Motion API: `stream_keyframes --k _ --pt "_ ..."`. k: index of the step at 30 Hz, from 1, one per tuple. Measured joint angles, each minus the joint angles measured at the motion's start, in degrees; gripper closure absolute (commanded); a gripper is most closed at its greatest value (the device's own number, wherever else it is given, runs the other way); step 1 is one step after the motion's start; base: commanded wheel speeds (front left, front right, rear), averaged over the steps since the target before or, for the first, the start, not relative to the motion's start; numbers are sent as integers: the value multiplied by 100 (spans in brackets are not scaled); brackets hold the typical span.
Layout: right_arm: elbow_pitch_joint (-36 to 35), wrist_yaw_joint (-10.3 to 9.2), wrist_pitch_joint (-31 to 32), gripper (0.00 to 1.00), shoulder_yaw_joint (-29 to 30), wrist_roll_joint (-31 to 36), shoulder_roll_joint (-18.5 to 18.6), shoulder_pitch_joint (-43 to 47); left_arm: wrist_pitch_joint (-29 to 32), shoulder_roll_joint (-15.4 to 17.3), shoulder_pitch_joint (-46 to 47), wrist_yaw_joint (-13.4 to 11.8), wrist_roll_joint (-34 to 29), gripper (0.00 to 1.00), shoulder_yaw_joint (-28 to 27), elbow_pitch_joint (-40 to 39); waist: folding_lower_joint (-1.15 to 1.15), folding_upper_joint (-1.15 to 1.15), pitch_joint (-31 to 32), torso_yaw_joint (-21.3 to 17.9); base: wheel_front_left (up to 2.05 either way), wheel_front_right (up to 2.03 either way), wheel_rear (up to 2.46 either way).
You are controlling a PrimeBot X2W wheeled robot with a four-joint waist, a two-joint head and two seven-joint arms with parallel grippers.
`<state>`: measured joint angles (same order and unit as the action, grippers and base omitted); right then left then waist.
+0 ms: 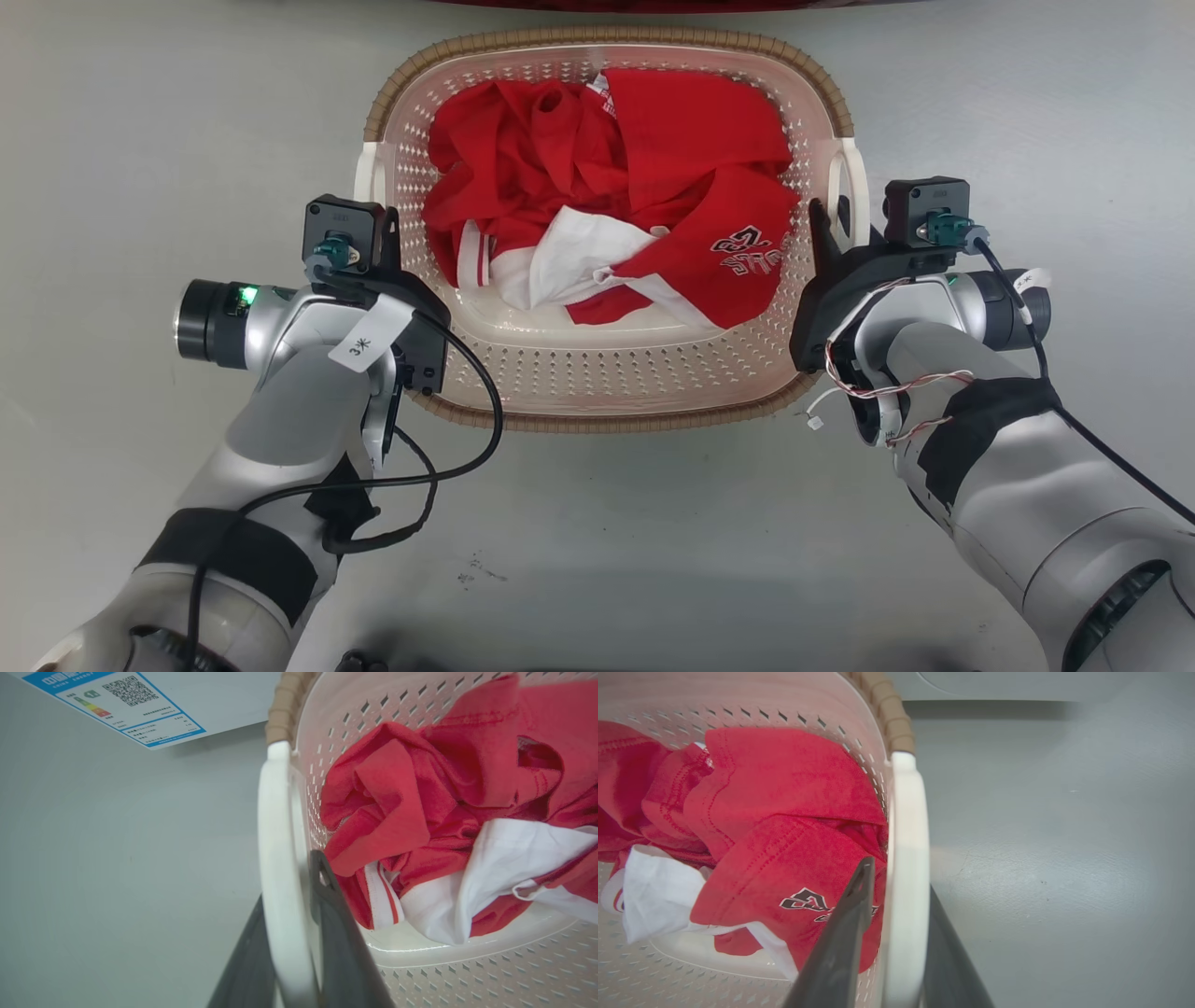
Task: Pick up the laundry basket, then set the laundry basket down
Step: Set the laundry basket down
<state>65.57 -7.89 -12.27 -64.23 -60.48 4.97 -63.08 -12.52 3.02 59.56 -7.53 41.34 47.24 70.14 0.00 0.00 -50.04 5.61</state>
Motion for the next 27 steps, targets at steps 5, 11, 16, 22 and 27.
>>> stream_keyframes --k 5,11,16,22,27 --pt "2 1 -42 51 -30 1 -21 0 -29 -36 5 0 0 100 -23 47 0 0 0 1 0 0 0" --pt "0 16 -53 0 -49 3 -83 -37 -71 -99 5 2 1 51 -44 125 0 0 3 1 0 0 0" --pt "8 33 -96 0 -47 10 -94 -93 -74 -115 5 3 1 0 -59 154 0 0 29 -1 0 0 0" --pt "10 33 -124 0 -47 10 -101 -87 -79 -119 5 3 1 0 -80 178 0 0 80 -14 0 0 0" --pt "9 33 -143 0 -47 9 -104 -64 -104 -120 5 3 1 0 -102 198 0 0 143 -33 0 0 0"
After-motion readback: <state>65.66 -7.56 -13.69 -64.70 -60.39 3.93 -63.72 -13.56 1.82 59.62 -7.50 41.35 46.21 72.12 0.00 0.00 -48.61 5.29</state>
